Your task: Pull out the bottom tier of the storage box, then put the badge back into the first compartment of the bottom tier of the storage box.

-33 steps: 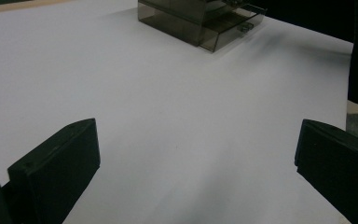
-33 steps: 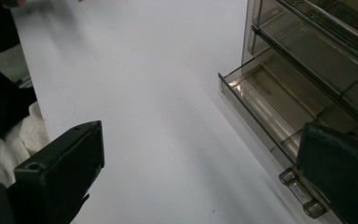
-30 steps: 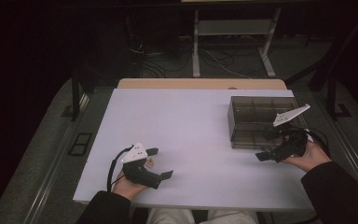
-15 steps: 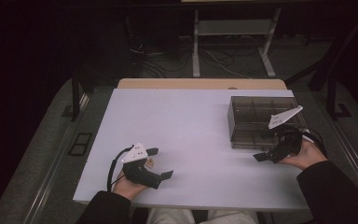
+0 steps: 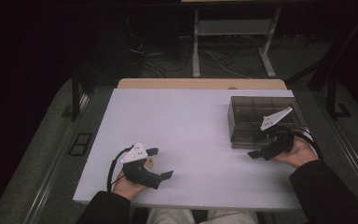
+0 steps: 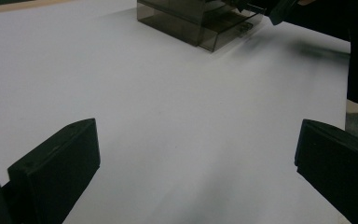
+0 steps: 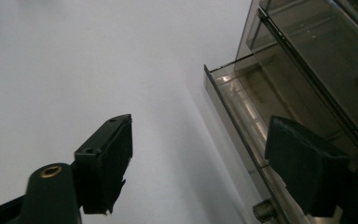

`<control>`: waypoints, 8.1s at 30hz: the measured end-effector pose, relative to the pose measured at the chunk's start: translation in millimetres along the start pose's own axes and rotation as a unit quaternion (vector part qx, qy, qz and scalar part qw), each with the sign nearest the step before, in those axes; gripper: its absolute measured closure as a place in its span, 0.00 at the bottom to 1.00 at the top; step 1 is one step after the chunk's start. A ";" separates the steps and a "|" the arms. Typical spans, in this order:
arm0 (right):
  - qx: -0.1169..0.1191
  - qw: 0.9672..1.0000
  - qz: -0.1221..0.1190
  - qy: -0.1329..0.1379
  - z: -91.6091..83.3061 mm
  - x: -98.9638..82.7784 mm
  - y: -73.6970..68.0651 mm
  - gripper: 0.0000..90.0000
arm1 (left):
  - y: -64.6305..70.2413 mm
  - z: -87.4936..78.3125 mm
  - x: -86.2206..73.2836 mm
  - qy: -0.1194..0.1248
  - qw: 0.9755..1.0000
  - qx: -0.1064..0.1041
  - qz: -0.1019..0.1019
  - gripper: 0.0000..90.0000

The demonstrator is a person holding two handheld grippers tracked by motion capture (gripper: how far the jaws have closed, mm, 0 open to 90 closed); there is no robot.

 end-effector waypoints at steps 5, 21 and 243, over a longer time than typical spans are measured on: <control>-0.009 1.000 0.001 -0.003 2.4 -3.8 7.0 0.37 | 0.3 0.0 -0.1 0.000 1.000 -0.001 0.000 0.00; -0.028 1.000 0.011 -0.002 3.2 -13.1 22.8 0.55 | 1.1 0.1 -0.2 -0.001 1.000 -0.003 0.002 0.00; -0.026 0.962 0.145 0.230 -10.7 -28.7 -61.6 0.00 | -2.7 -8.2 3.2 -0.006 1.000 0.007 0.002 0.00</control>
Point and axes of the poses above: each handheld gripper's, and its own axes: z roughly forward along the jaws, x roughly out of its top, y roughly to its right, the point moved 10 cm from there along z, roughly forward along the jaws, and after that the axes turned 10 degrees about z, right-handed, at the moved point
